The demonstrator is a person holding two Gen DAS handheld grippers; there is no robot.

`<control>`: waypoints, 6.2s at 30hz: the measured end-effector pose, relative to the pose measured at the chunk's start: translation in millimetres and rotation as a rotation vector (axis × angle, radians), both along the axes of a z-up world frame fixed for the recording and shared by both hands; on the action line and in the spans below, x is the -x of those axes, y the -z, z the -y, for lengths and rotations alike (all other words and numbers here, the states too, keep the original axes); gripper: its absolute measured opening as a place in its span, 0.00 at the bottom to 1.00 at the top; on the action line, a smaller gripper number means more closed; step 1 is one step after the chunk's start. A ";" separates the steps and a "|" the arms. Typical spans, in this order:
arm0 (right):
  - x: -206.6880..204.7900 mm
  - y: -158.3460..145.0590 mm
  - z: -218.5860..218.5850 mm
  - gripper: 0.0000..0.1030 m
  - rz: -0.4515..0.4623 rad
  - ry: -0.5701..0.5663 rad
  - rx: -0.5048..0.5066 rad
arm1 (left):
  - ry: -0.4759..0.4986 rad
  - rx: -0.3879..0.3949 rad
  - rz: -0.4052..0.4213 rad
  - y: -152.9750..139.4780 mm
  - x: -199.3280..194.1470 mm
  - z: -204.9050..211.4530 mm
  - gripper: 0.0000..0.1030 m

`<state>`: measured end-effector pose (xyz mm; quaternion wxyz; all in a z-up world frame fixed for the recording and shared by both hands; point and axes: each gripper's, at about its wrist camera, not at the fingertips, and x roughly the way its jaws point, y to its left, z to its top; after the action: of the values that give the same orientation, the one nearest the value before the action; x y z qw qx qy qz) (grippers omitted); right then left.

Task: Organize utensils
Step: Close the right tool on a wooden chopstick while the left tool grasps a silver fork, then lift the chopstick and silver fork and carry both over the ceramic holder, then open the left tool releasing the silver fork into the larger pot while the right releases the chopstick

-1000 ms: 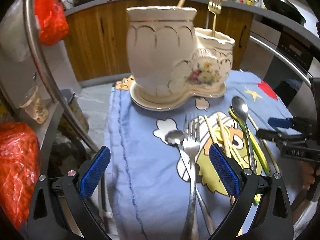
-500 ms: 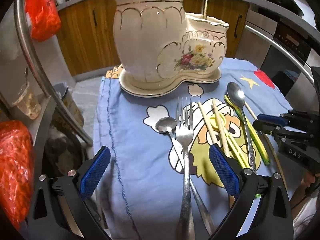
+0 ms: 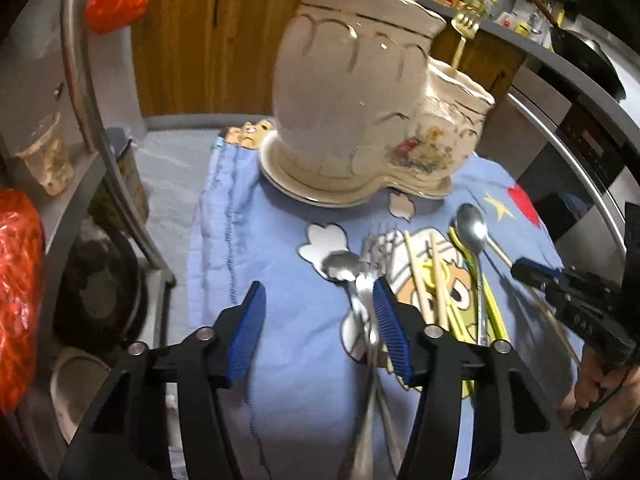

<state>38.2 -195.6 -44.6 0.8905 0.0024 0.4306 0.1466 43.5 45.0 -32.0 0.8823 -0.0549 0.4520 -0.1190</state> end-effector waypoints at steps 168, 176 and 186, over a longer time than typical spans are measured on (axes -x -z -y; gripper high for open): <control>-110.7 -92.4 -42.7 0.05 0.574 -0.075 -0.287 | 0.135 -0.058 0.457 -143.7 -72.3 4.5 0.22; -102.1 -79.8 -34.7 0.05 0.504 -0.083 -0.311 | 0.117 -0.060 0.439 -138.2 -75.2 0.1 0.22; -104.3 -79.0 -31.7 0.16 0.483 -0.073 -0.319 | 0.088 -0.067 0.434 -137.2 -80.6 -0.2 0.30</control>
<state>142.5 -163.9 34.4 0.9498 0.0918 0.1773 0.2407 124.1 45.2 105.2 0.9542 0.0212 0.2570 -0.1513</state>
